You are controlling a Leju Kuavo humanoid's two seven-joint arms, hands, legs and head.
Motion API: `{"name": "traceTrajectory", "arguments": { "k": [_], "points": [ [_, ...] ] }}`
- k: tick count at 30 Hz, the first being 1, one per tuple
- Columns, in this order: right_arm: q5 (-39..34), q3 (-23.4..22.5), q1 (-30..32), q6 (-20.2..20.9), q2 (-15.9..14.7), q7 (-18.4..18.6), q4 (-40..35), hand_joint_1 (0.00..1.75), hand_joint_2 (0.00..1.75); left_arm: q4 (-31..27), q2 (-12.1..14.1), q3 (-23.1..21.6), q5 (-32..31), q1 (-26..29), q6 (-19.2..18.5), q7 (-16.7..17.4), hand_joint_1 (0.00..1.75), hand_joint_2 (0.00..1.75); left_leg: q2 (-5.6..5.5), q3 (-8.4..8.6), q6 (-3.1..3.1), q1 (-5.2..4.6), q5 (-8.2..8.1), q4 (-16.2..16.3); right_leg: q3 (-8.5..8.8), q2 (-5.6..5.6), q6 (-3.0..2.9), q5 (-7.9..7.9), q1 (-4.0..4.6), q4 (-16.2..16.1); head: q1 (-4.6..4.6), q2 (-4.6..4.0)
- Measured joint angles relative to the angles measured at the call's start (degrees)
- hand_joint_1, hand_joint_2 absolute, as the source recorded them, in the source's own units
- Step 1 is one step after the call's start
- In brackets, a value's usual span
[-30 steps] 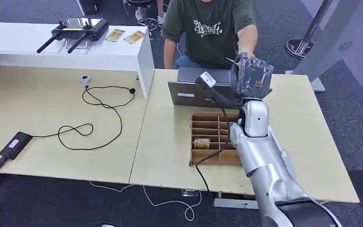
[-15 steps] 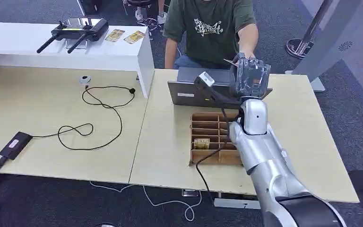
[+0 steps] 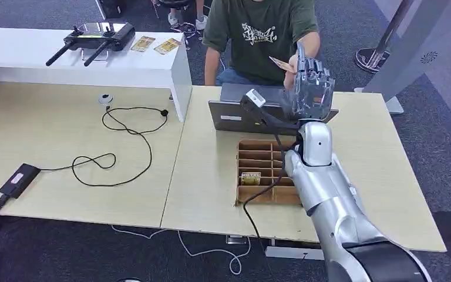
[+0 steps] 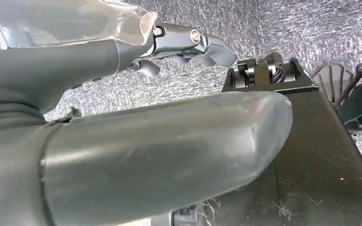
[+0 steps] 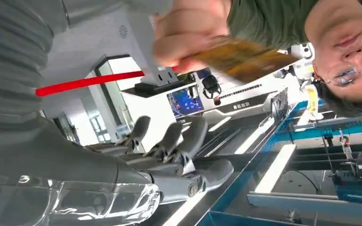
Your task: Pass the card to the sensor for recognition and then transmit it.
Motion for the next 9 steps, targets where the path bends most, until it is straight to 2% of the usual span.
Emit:
{"name": "traceTrajectory", "arguments": {
  "k": [9],
  "points": [
    [0.0,0.0,-0.2,0.0,0.0,0.0,0.4,0.0,1.75,0.0,0.0,0.0,0.3,0.1,0.3,0.2,0.0,0.0,0.0,0.0,0.0,0.0,0.0,0.0,0.0,0.0,0.0,0.0,0.0,0.0,0.0,0.0]
  ]
}}
